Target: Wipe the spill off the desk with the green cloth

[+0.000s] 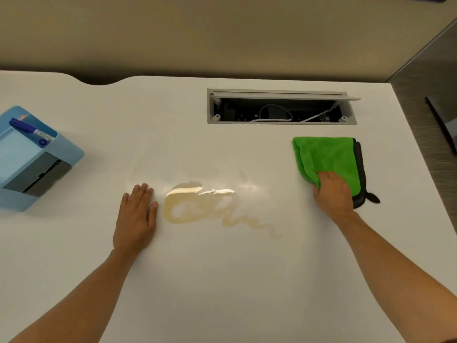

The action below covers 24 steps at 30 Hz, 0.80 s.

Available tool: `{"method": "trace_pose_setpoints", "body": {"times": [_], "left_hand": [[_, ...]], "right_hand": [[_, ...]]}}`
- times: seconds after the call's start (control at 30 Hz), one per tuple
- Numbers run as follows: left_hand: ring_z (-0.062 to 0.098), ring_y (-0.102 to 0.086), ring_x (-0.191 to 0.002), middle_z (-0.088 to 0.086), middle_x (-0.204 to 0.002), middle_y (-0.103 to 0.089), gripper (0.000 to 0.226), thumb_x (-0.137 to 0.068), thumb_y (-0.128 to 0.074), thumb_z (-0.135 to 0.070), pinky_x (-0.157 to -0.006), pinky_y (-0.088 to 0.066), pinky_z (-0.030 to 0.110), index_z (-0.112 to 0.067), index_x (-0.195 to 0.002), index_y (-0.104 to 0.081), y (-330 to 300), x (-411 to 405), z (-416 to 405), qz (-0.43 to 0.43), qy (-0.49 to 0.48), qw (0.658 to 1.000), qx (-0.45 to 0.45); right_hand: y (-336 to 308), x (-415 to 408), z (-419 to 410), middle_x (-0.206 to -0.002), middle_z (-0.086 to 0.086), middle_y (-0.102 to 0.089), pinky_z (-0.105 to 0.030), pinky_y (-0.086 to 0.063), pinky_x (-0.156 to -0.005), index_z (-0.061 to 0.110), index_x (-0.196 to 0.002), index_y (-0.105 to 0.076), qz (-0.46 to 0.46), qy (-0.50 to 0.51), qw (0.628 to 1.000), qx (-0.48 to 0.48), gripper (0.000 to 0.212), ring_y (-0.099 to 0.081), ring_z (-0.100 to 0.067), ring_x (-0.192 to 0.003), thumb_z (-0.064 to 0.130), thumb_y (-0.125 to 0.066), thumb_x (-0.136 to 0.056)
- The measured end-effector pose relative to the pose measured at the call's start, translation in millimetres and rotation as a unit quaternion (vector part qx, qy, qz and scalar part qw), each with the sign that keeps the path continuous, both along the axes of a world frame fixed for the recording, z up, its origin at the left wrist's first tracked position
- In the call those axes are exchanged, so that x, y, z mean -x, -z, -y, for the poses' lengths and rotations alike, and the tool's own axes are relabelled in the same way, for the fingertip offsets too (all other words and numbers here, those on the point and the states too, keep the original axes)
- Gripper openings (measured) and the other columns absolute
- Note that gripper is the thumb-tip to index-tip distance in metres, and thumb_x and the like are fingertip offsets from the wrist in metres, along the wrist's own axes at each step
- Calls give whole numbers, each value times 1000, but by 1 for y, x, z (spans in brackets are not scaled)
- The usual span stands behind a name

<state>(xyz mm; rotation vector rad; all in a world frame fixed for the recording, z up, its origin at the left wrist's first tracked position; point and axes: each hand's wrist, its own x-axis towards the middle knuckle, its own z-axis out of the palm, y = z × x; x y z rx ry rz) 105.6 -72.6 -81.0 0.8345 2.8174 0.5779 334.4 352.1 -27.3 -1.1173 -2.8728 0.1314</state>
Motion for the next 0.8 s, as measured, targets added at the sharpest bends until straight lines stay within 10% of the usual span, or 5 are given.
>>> {"method": "trace_pose_setpoints", "body": {"times": [0.33,0.57,0.8], "left_hand": [[26,-26,-146,13,-153,-39,54,-99,-28,-36,-121,-7,38,-7,-141,-44,-1,-1,0,-6,5,1000,-2],[26,-25,-146,13,-153,-38,55,-99,-28,-37,-121,-7,38,-7,-142,-43,-2,-1,0,-3,6,1000,-2],[24,-25,-146,11,-154,-38,56,-99,-28,-39,-121,-6,36,-8,-142,-43,-1,0,2,-2,7,1000,-7]], "right_hand": [[14,-21,121,-125,-27,-60,-48,-49,-86,-3,-132,-49,-44,30,989,136,52,-61,-45,-103,13,-58,-84],[12,17,204,-83,-14,-69,-34,-52,-47,2,-116,-66,-78,-88,983,143,52,-64,-32,-59,24,-56,-70],[22,20,184,-69,-3,-64,-24,-46,-38,11,-111,-70,-95,-177,973,111,51,-59,-23,-50,33,-51,-70]]}}
